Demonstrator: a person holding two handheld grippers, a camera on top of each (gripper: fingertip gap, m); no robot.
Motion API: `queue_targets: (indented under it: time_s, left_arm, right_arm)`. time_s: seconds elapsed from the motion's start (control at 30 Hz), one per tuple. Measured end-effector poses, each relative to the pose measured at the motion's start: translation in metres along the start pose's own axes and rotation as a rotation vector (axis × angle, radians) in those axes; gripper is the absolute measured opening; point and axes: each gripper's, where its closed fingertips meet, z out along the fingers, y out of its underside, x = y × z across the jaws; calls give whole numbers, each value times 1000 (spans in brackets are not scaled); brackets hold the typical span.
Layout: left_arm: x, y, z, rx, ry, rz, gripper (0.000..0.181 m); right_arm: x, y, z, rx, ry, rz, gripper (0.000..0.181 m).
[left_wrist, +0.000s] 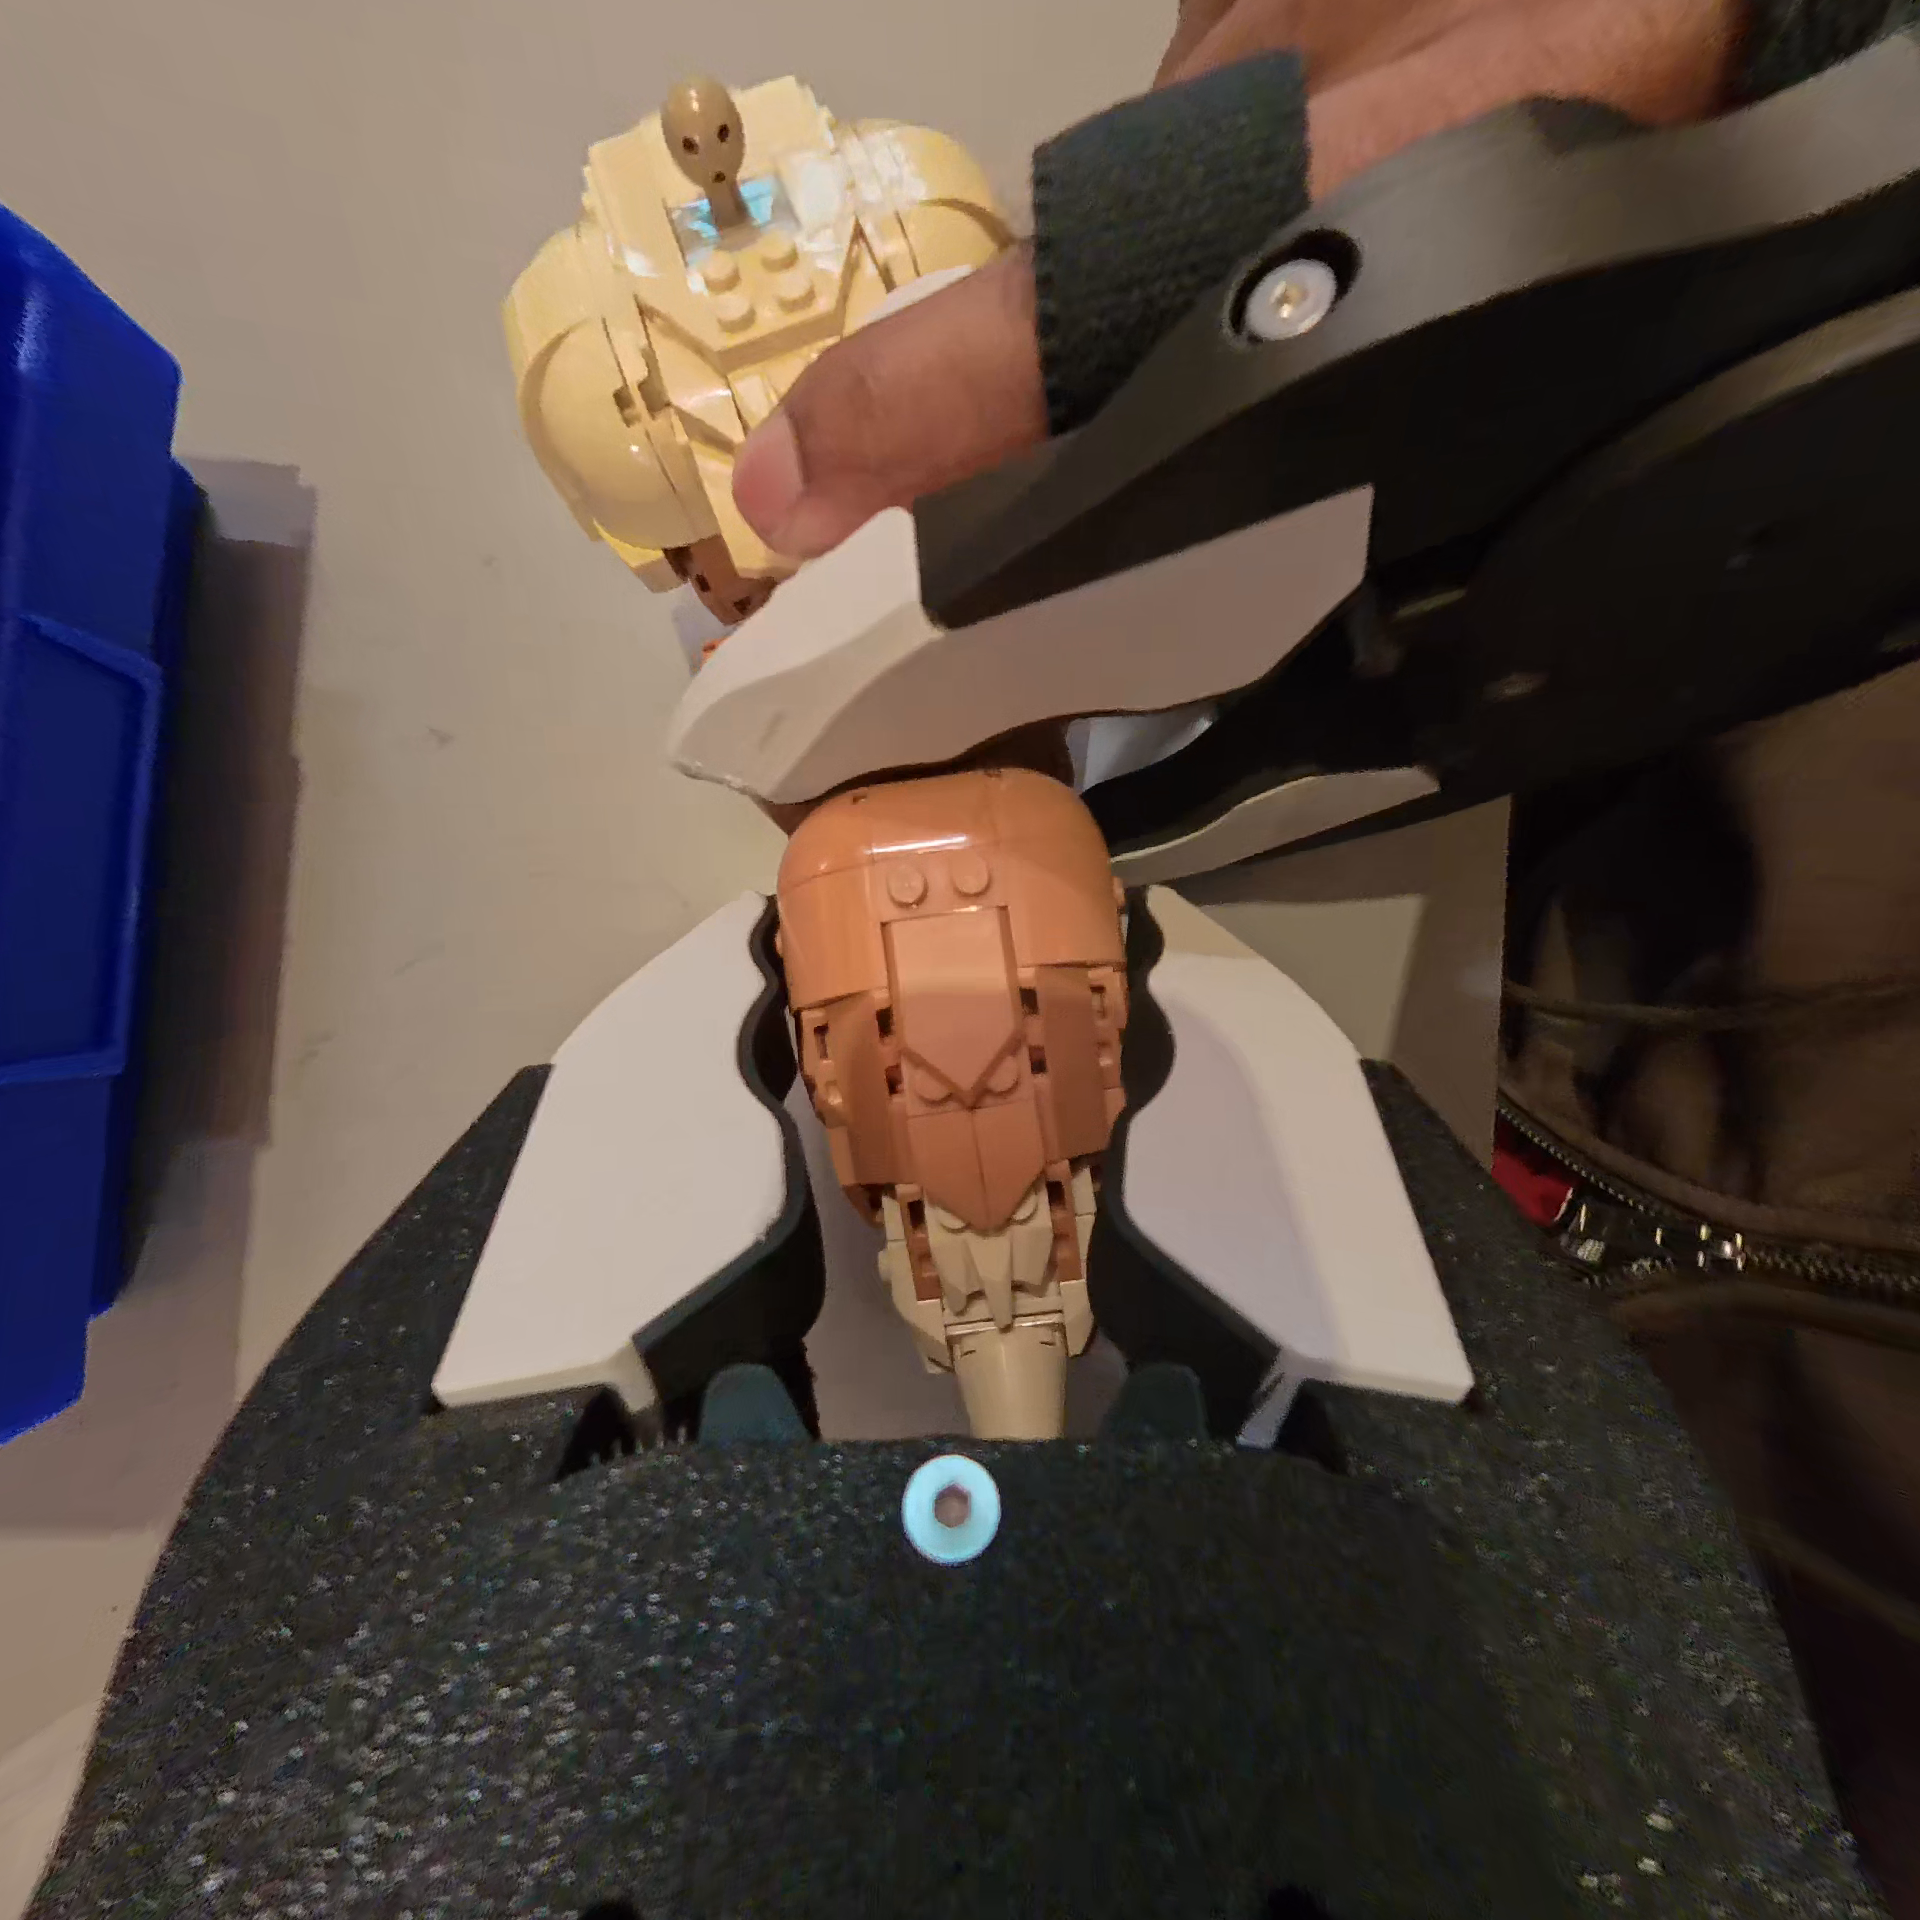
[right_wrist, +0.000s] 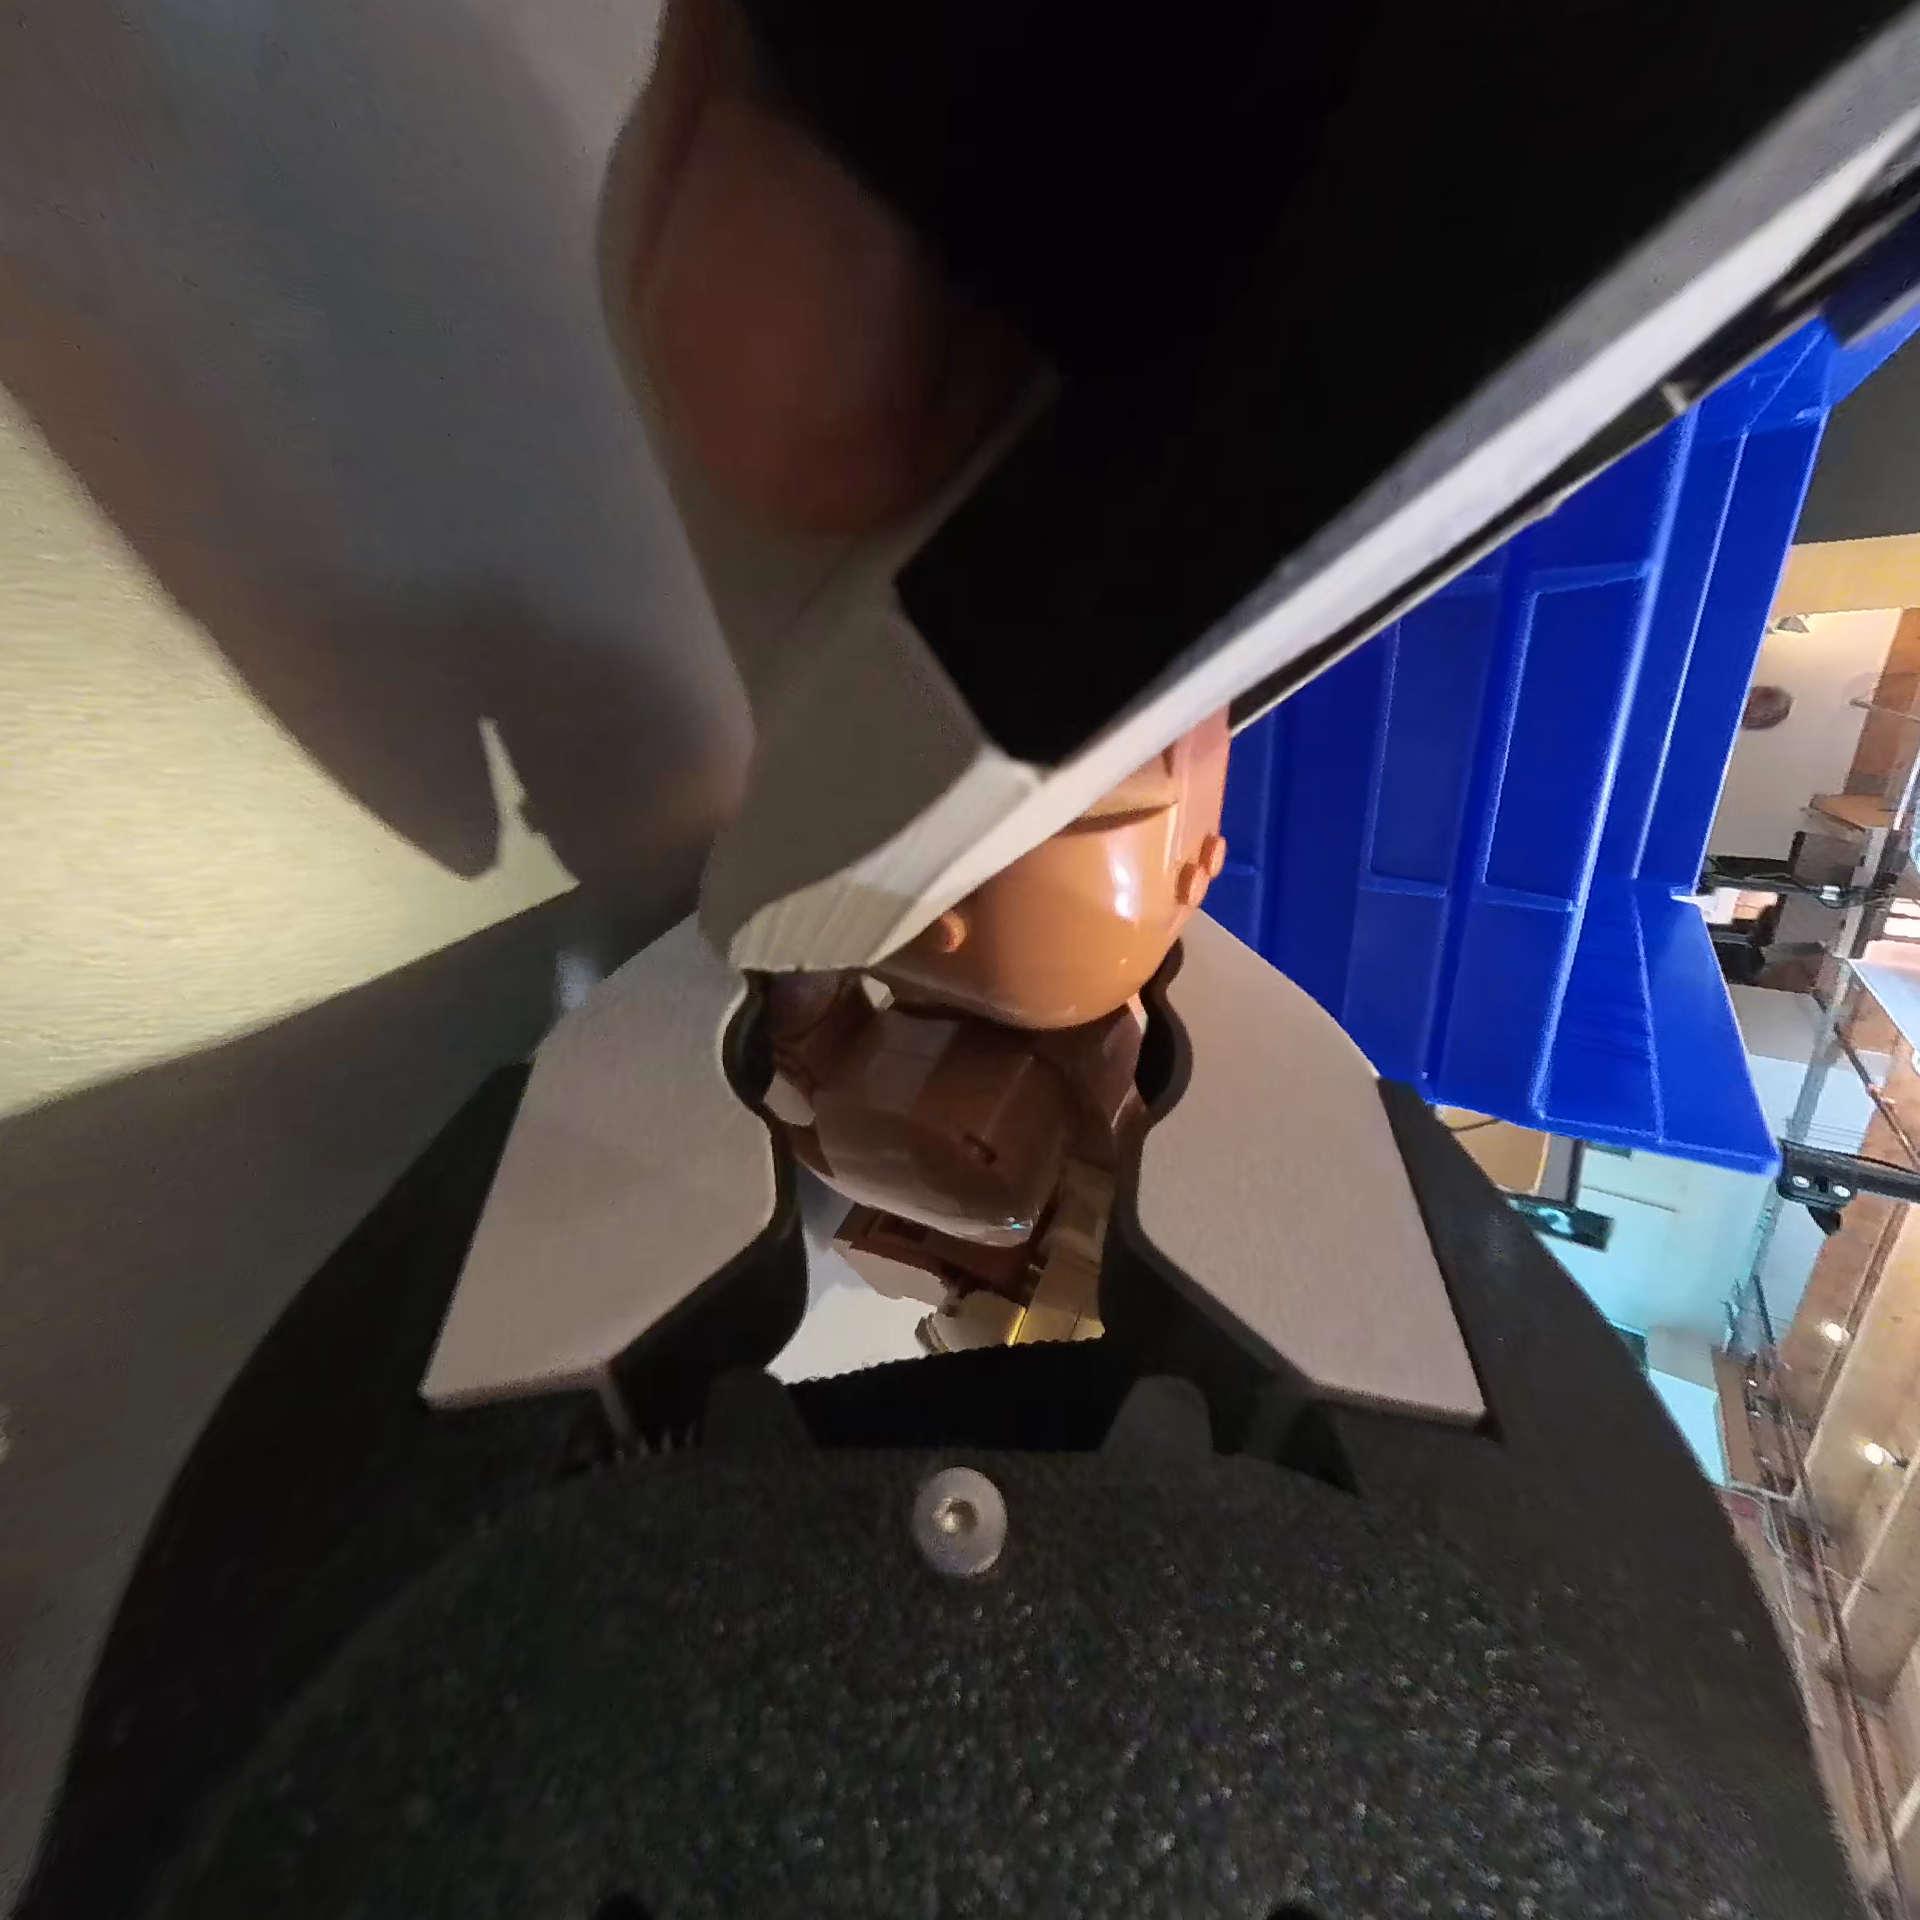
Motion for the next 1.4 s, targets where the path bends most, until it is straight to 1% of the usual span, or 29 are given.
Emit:
queue_targets:
  time_s: [0.17, 0.33, 0.4, 0.47, 0.53, 0.6, 0.77, 0.93, 0.97, 1.0, 1.07, 1.27, 1.33, 1.4]
  left_arm:
    - [0, 2, -1, -30, 34, 40, 63]
    - [-4, 2, -1, -49, -1, 69, 62]
    - [-3, 2, -1, -38, -4, 36, 62]
    - [0, 1, -2, -16, 4, -39, 62]
    - [2, -2, -5, 15, 39, -114, 62]
    - [3, -1, -5, 27, 44, -111, 62]
    - [0, 4, -8, -15, 4, -52, 62]
    - [0, 6, -10, -17, 48, -62, 62]
    - [0, 6, -10, -15, 59, -61, 62]
    - [-1, 8, -11, -19, 62, -42, 61]
    - [-5, 9, -15, -11, 45, -13, 58]
    - [-6, 10, -15, 2, 29, 6, 58]
    - [-5, 10, -15, 23, 47, -26, 58]
    - [-1, 9, -15, 64, 144, -141, 58]
  right_arm:
    - [-1, -2, -1, 21, -23, 4, 70]
    - [0, -1, 0, 15, -27, 41, 71]
    - [1, -1, 1, 6, -21, 54, 72]
    - [0, 7, 3, -34, -35, 98, 76]
    - [0, 8, 4, -29, -37, 94, 77]
    - [-1, 7, 4, -33, -33, 85, 77]
    - [1, 6, 6, -30, -14, 42, 76]
    - [1, 5, 5, -37, -5, 15, 76]
    - [2, 5, 6, -39, 4, 3, 75]
    - [5, 5, 5, -31, 28, -10, 64]
    - [6, 6, 4, -29, 27, 0, 64]
    - [6, 5, 4, -26, 22, 4, 63]
    - [6, 5, 4, -23, 25, 1, 63]
    - [6, 4, 3, -15, 23, -4, 64]
